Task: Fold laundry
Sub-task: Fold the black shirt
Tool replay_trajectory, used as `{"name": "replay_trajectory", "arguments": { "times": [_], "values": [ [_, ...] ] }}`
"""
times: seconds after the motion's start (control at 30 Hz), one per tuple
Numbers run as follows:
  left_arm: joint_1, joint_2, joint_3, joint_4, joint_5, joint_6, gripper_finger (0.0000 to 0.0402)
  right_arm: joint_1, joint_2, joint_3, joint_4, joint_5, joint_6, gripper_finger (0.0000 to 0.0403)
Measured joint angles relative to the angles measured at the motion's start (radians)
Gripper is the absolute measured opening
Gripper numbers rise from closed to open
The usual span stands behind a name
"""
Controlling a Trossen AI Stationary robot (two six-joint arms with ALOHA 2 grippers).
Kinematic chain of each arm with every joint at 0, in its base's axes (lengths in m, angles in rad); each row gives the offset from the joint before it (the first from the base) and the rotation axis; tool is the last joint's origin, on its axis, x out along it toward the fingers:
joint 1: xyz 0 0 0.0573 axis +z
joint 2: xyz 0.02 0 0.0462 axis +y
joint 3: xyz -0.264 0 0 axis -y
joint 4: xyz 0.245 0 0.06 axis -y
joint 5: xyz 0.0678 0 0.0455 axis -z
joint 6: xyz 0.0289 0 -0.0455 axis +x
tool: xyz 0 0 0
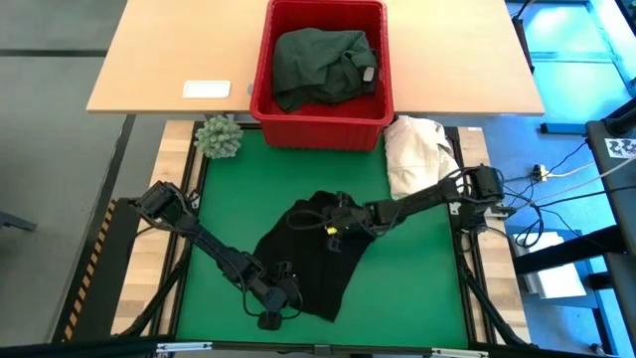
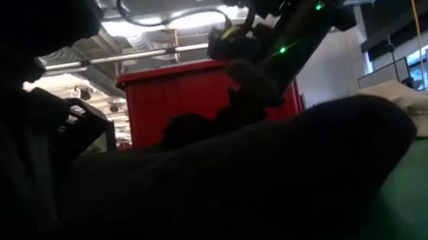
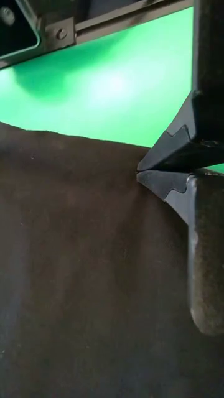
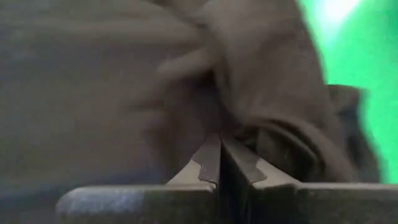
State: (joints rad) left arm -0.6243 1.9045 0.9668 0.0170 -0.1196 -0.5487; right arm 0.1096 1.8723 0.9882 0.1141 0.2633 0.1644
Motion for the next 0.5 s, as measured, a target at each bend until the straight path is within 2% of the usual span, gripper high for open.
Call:
{"name": "replay_trajectory", "arguments": {
  "times": [0.5],
  "values": [
    [-0.010,0.000,0.000,0.000,0.006,-0.026,0.0000,-0.170,-0.010,0.000,-0.037,0.014,0.010,0.0010]
  ]
}}
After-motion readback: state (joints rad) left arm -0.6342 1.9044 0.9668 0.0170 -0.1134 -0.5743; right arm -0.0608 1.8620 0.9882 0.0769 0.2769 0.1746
